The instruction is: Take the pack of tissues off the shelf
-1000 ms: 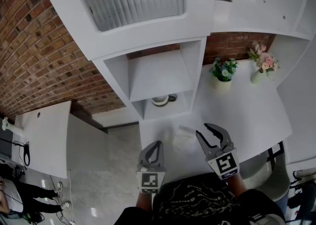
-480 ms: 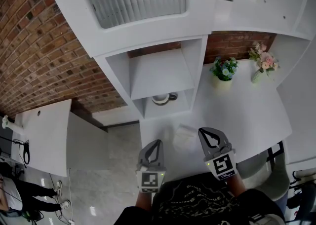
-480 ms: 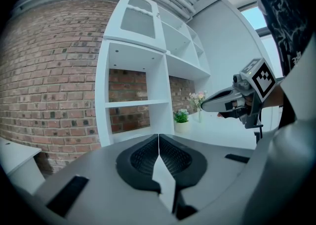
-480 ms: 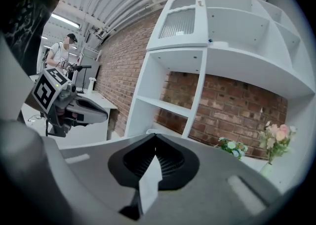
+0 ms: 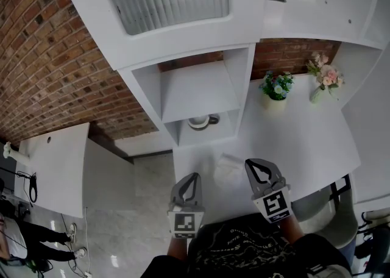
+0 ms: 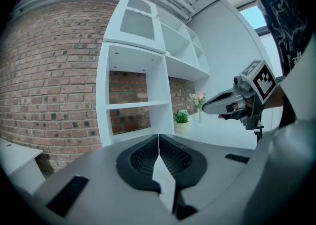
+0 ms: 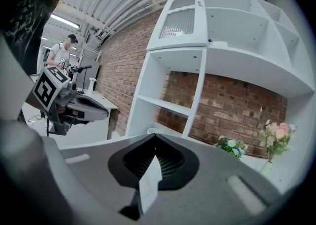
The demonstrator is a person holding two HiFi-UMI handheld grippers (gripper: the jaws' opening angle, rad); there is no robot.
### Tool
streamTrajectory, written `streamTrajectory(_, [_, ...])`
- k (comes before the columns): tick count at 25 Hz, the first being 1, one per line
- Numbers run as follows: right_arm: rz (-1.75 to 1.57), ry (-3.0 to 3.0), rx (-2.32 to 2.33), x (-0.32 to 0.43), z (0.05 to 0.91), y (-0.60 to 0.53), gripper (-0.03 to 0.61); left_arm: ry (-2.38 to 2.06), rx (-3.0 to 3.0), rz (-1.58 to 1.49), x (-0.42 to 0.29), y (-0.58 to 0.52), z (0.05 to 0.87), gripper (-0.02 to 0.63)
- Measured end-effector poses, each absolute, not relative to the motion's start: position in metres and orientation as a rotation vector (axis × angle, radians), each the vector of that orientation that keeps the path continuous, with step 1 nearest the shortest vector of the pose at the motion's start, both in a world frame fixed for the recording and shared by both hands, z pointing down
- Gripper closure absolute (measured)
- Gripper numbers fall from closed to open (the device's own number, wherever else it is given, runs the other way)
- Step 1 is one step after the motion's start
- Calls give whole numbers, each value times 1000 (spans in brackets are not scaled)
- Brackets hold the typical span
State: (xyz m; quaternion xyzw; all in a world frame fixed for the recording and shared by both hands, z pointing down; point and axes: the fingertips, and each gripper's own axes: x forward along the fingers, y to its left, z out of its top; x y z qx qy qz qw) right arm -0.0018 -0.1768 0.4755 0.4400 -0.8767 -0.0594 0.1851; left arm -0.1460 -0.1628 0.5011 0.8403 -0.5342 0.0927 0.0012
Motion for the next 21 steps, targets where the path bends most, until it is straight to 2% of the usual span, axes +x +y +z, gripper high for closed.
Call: streamTrajectory(21, [-214, -2440, 1204, 2, 483, -177, 574, -1676, 2647, 319, -139, -160, 500, 604])
